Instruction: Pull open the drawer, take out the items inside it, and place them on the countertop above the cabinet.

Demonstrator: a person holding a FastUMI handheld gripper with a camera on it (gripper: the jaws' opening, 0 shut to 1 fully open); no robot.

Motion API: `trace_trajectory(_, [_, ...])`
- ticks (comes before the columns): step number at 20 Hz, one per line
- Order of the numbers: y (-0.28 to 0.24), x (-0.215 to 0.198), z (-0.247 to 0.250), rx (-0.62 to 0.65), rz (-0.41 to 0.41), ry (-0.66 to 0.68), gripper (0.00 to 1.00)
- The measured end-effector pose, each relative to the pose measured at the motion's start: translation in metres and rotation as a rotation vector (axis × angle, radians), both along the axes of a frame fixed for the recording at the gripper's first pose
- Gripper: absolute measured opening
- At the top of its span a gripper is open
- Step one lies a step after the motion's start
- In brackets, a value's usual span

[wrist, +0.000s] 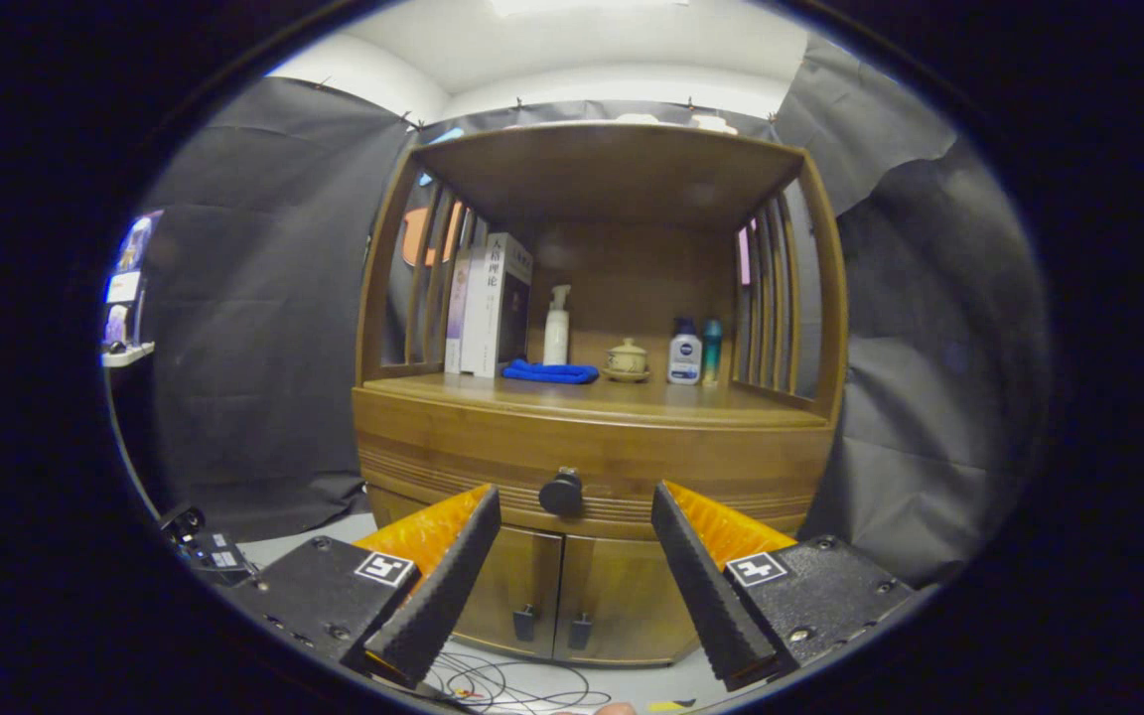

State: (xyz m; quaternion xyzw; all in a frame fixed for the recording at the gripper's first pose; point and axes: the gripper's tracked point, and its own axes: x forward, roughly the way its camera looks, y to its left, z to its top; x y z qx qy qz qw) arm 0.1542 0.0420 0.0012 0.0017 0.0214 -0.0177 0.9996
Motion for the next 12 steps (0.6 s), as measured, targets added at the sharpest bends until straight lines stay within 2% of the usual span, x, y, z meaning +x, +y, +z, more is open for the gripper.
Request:
trace_trajectory(6, [0.005,0.070,-0.020,-0.059,-0.039,0.051,0.99])
trace_trajectory(12, [-0.001,0.104,-0.035,-0.062,-0.062,0.096,0.98])
